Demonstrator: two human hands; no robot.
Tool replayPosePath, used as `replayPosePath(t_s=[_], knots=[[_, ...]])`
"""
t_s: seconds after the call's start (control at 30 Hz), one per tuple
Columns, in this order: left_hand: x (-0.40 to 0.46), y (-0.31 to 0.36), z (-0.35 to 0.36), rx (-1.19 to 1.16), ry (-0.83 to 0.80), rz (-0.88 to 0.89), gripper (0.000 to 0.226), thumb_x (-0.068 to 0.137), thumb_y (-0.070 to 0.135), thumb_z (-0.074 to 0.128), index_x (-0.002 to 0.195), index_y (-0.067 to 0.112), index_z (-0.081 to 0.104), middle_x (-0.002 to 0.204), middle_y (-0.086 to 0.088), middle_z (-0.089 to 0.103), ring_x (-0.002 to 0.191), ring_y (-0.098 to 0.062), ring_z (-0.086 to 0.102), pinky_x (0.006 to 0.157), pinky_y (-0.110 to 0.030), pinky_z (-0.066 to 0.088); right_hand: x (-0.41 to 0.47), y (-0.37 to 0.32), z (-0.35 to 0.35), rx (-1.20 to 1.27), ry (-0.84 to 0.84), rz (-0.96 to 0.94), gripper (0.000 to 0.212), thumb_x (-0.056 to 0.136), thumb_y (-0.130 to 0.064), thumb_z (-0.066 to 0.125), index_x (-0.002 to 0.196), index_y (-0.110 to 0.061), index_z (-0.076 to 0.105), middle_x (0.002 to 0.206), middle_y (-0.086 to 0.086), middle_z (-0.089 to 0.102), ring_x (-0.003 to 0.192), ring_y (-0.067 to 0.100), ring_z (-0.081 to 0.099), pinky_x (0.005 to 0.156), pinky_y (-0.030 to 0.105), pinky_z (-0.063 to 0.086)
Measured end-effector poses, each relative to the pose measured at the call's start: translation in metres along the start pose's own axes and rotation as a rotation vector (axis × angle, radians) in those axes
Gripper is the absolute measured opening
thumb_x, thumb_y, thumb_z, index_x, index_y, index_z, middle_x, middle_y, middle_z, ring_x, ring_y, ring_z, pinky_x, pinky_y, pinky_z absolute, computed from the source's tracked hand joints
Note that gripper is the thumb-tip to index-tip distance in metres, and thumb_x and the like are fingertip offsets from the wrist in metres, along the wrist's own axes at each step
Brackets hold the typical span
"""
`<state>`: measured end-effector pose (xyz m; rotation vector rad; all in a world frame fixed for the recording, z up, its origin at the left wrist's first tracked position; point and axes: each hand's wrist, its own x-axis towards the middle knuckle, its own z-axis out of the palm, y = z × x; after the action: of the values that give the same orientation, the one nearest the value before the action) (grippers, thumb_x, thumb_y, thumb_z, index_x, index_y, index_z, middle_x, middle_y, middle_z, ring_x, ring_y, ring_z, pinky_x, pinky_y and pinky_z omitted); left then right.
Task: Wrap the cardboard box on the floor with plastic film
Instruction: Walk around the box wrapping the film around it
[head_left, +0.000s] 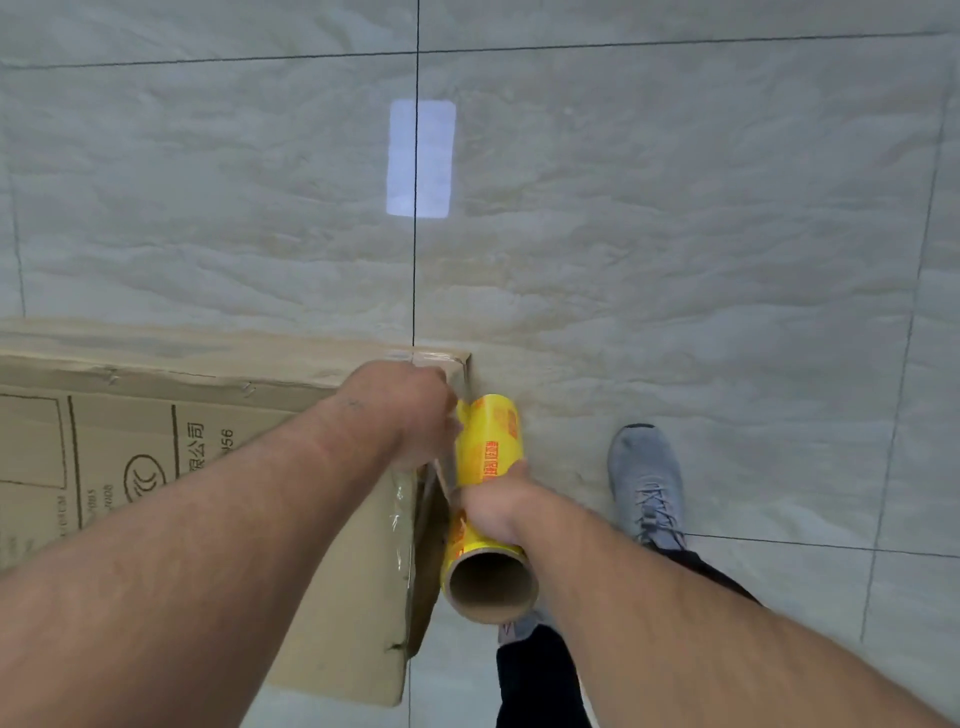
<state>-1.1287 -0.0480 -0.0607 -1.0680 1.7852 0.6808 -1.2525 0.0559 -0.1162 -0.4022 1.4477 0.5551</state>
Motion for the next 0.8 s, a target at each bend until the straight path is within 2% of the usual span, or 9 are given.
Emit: replayPosePath(t_s=[0.1,0.17,0.27,0.33,0.4,0.5,0.57,0.67,0.8], knots=[[0.006,0.0,0.007,0.146,-0.025,0.05,0.032,0.096,0.033,0.055,0.126,0.033,0.066,0.139,0.009,0.06,0.118,-0.026,0.063,0.077,-0.035,0.048,0.041,0.012,0.043,0.02,-0.043,-0.053,0.145,0.065,-0.088,0.058,0.157,-0.035,-0.042,0.173,0.016,0.013,0.153,0.044,0.03,0.127,0.059,0.027],[0.004,0.004,0.007,0.183,-0.036,0.031,0.034,0.09,0.025,0.06,0.122,0.03,0.068,0.131,0.01,0.065,0.113,-0.025,0.065,0.074,-0.033,0.049,0.029,0.008,0.041,0.158,-0.037,-0.049,0.138,0.079,-0.085,0.057,0.162,-0.026,-0.036,0.174,0.021,0.006,0.158,0.047,0.022,0.129,0.057,0.023],[0.003,0.008,-0.001,0.196,-0.063,-0.036,0.028,0.086,0.017,0.063,0.112,0.023,0.071,0.11,0.003,0.071,0.098,-0.026,0.067,0.068,-0.032,0.049,0.008,0.014,0.027,0.263,0.02,-0.096,0.104,0.102,-0.062,0.053,0.172,-0.017,-0.009,0.174,0.022,0.022,0.155,0.047,0.031,0.127,0.056,0.03],[0.004,0.011,-0.007,0.228,-0.094,-0.062,0.026,0.085,0.016,0.064,0.109,0.022,0.071,0.104,0.003,0.071,0.092,-0.026,0.068,0.07,-0.033,0.055,-0.002,0.027,0.022,0.356,-0.008,-0.029,0.113,0.076,-0.075,0.065,0.168,-0.037,0.013,0.156,0.015,0.051,0.134,0.044,0.058,0.11,0.059,0.051],[0.005,0.011,-0.009,0.242,-0.111,-0.068,0.026,0.086,0.018,0.063,0.109,0.024,0.072,0.103,0.003,0.071,0.093,-0.025,0.069,0.073,-0.034,0.059,-0.002,0.051,0.029,0.629,-0.09,0.078,0.12,0.055,-0.076,0.081,0.156,-0.031,0.034,0.132,0.013,0.07,0.108,0.04,0.075,0.091,0.058,0.063],[0.005,0.013,-0.003,0.249,-0.099,-0.059,0.026,0.09,0.02,0.061,0.113,0.026,0.071,0.106,0.004,0.071,0.097,-0.025,0.068,0.075,-0.034,0.058,-0.008,0.064,0.042,0.925,-0.281,0.066,0.086,0.069,-0.065,0.089,0.136,-0.017,0.063,0.11,0.02,0.082,0.098,0.04,0.081,0.093,0.062,0.063],[0.004,0.011,0.0,0.255,-0.048,-0.037,0.025,0.092,0.022,0.059,0.114,0.027,0.07,0.109,0.003,0.071,0.101,-0.025,0.068,0.076,-0.034,0.056,-0.004,0.063,0.046,0.963,-0.286,0.044,0.085,0.067,-0.066,0.09,0.133,-0.019,0.064,0.108,0.02,0.082,0.096,0.04,0.081,0.087,0.06,0.065],[-0.003,0.015,0.005,0.336,0.07,0.053,0.028,0.095,0.021,0.054,0.117,0.025,0.07,0.117,0.001,0.069,0.112,-0.026,0.063,0.083,-0.034,0.046,0.0,0.058,0.039,0.892,-0.235,0.023,0.112,0.045,-0.068,0.093,0.141,-0.023,0.056,0.114,0.022,0.078,0.088,0.042,0.082,0.076,0.062,0.066],[-0.014,0.031,0.022,0.483,0.14,0.212,0.025,0.096,0.028,0.051,0.108,0.023,0.073,0.114,0.002,0.075,0.111,-0.023,0.065,0.105,-0.041,0.04,-0.001,0.069,0.021,0.608,-0.058,-0.008,0.122,0.047,-0.07,0.087,0.15,-0.026,0.04,0.124,0.015,0.069,0.098,0.04,0.077,0.091,0.058,0.065]])
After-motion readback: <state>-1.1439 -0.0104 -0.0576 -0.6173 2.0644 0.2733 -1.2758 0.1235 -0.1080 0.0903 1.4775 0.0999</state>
